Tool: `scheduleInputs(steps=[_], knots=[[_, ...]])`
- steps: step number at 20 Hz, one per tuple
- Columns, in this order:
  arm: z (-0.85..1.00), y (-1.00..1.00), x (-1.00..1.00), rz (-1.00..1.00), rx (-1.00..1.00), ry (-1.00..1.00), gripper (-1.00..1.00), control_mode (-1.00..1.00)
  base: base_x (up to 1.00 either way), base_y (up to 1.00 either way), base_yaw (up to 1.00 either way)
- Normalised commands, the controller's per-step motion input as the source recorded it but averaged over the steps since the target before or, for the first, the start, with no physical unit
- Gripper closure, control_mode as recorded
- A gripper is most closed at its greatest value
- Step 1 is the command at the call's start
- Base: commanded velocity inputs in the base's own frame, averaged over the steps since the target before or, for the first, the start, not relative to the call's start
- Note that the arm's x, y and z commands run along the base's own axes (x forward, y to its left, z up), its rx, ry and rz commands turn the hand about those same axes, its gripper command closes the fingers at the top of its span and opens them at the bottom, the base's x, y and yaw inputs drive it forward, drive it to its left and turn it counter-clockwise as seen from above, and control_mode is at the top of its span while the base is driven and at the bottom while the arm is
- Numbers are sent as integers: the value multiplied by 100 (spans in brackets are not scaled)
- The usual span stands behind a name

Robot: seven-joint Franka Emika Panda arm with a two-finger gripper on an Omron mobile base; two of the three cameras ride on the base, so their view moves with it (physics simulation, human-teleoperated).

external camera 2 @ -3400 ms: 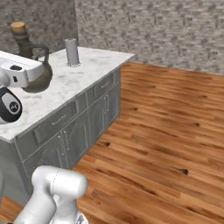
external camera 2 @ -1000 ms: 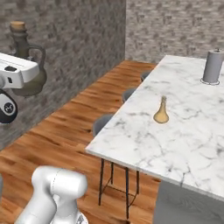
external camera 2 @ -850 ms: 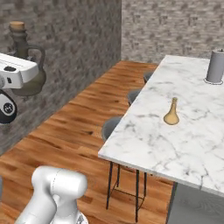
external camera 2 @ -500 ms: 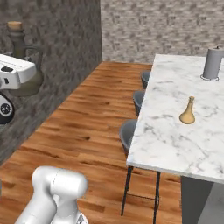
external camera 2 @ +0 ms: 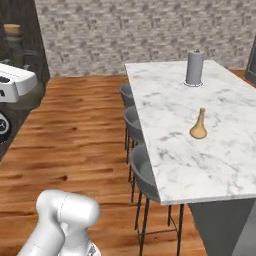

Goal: The dining table condiment station is running low on oil/vinegar bottle. Refill the condiment station by opening the cabinet and taking the oil/vinegar bottle from the cabinet and placing it on the dining table.

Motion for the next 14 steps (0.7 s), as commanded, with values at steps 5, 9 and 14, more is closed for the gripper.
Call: scheduleInputs(steps=[5, 9, 14], knots=[[0, 0, 0, 0, 0, 0, 100, 100, 60, 48, -58], [0, 0, 0, 0, 0, 0, 100, 100, 14, 31, -54], [0, 0, 0, 0, 0, 0, 100, 100, 5, 27, -51]])
